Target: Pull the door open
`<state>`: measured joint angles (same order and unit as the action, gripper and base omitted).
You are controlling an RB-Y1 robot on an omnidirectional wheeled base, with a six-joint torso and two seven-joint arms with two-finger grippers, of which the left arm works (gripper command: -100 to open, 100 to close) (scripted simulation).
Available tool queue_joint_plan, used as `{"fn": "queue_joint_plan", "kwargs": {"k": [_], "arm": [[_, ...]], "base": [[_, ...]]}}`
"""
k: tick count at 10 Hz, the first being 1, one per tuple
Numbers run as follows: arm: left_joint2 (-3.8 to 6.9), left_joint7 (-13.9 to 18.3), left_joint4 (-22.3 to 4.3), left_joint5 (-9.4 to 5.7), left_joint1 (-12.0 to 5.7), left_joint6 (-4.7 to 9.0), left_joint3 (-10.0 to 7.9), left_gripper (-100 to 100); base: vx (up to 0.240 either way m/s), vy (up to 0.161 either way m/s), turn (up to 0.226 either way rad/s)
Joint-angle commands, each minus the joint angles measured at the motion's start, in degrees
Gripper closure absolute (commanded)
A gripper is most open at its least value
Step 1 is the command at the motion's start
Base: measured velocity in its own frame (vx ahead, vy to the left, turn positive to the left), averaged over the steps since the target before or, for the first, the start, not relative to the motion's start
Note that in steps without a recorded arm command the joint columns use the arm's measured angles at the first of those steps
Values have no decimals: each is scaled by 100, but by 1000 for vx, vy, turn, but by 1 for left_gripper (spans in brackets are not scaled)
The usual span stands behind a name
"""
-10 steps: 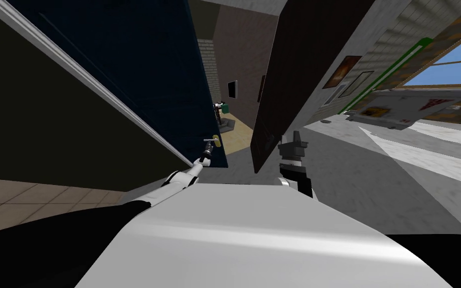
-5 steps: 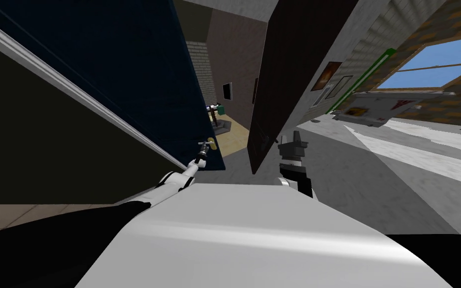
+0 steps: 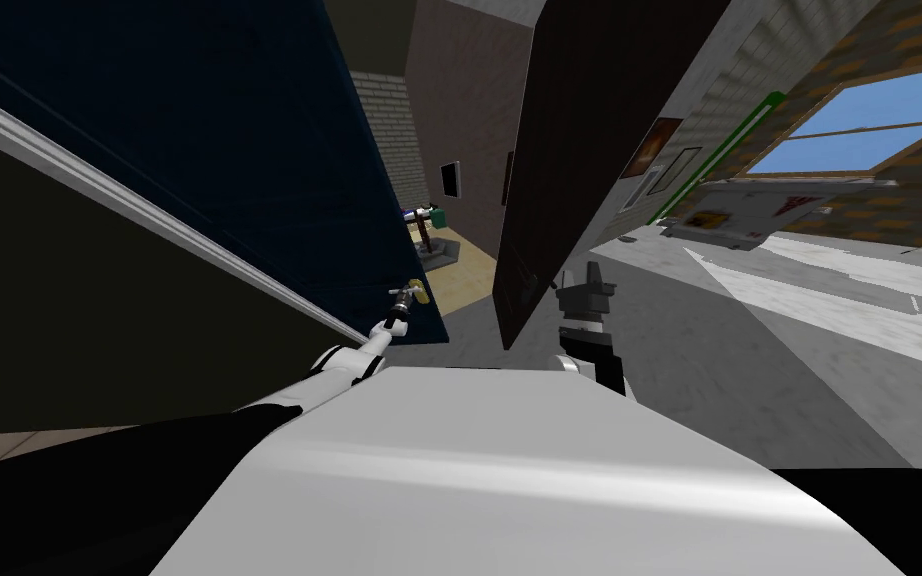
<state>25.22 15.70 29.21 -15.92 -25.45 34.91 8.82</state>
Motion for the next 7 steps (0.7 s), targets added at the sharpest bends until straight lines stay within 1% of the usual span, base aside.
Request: {"fn": "queue_joint_plan", "kwargs": {"k": [1,5,6,7], "arm": [[0,-3,4,0,3,-6,-1,100],[0,-3,4,0,3,-6,-1,100],[63,119,48,35,29,24,120,100],[81,153,60,44,37,33,153,100]], "base": [[0,0,0],[-2,1,-1],[-92,43,-107],[-168,99,-129]]}}
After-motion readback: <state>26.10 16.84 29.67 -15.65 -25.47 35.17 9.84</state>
